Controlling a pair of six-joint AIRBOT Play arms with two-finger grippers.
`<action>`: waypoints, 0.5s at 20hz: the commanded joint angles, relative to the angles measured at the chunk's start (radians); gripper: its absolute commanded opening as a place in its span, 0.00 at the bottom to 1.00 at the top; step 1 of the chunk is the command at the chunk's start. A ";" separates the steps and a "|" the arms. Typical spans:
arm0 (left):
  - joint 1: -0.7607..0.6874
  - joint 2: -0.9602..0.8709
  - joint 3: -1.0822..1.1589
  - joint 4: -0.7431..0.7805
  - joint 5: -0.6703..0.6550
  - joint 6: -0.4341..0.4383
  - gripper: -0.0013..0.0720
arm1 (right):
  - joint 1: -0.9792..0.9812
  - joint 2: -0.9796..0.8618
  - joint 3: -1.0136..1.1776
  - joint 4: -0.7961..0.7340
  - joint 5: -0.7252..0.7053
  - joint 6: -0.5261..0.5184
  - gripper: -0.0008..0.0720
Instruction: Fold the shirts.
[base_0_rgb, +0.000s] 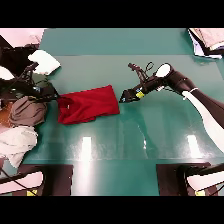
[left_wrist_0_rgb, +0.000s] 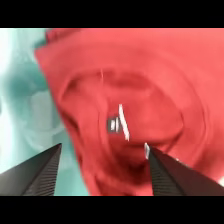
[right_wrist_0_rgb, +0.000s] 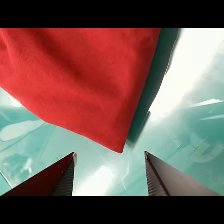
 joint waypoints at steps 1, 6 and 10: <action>0.003 -0.103 0.001 -0.052 0.060 -0.006 0.86 | 0.000 0.000 0.000 0.000 0.003 0.000 0.68; 0.003 -0.129 0.008 -0.066 0.157 -0.006 0.20 | 0.000 0.000 0.000 0.000 0.002 0.000 0.68; 0.003 -0.124 0.072 -0.109 0.161 0.041 0.05 | 0.000 0.000 0.000 0.000 0.003 0.000 0.68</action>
